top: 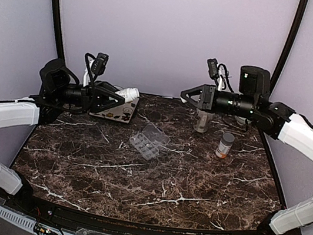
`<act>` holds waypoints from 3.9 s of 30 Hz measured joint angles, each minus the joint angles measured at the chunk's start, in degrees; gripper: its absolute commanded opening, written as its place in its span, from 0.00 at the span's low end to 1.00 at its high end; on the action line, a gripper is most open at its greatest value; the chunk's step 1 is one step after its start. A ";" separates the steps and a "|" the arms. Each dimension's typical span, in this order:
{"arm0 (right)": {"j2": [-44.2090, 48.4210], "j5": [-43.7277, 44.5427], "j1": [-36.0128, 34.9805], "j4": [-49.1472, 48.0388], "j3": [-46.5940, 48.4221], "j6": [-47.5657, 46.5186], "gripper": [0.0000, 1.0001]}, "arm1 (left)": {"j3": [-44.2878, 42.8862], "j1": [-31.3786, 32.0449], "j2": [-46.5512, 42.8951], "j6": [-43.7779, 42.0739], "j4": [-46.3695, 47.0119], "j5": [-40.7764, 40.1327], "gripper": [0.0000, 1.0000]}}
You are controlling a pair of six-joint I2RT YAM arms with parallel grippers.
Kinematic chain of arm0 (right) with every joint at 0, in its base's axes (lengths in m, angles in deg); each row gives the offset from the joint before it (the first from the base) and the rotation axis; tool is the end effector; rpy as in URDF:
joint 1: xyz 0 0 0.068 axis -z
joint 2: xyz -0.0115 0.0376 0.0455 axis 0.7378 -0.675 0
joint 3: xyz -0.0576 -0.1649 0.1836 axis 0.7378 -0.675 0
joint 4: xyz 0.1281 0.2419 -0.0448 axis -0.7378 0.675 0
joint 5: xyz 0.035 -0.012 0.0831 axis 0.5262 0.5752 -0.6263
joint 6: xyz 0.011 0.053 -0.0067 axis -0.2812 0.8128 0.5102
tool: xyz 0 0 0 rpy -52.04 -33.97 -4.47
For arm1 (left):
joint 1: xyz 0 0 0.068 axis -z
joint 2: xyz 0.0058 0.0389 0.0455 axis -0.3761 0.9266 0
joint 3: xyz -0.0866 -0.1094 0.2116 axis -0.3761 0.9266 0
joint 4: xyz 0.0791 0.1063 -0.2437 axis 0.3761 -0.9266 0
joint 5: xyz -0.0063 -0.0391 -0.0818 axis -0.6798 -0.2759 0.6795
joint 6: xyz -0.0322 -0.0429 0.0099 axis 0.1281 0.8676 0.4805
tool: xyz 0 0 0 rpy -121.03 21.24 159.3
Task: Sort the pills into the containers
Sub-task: Close the lid of the pill bottle on the pill bottle.
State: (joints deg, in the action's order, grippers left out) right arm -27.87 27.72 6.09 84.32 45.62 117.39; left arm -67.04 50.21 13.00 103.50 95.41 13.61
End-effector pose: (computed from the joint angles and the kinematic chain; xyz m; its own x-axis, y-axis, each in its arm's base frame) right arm 0.2416 0.2311 0.3604 -0.6134 0.0819 -0.7855 -0.6616 0.4899 0.5677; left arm 0.2493 -0.1701 0.3216 -0.2362 -0.1204 -0.9642 0.9712 -0.0612 -0.2303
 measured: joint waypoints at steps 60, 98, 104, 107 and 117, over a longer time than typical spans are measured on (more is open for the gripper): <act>-10.64 -7.10 -10.32 -8.07 12.59 4.31 0.00 | -8.96 2.16 9.01 5.01 3.39 4.42 0.00; -10.82 -6.56 -10.73 -11.06 13.25 4.44 0.00 | -11.61 2.16 9.33 5.01 2.82 5.31 0.00; -10.73 -5.73 -11.06 -11.08 13.22 4.44 0.00 | -11.78 2.14 9.35 4.98 2.56 5.44 0.00; -10.67 -5.49 -11.17 -11.06 13.25 4.42 0.00 | -11.82 2.14 9.35 4.96 2.56 5.49 0.00; -9.49 -4.42 -11.96 -12.02 12.20 4.42 0.00 | -13.03 2.16 9.77 4.94 2.51 5.99 0.00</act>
State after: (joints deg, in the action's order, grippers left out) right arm -37.36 23.30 -5.86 72.30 57.81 121.80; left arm -80.07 52.37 22.77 108.44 97.92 19.60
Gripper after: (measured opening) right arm 0.248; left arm 0.323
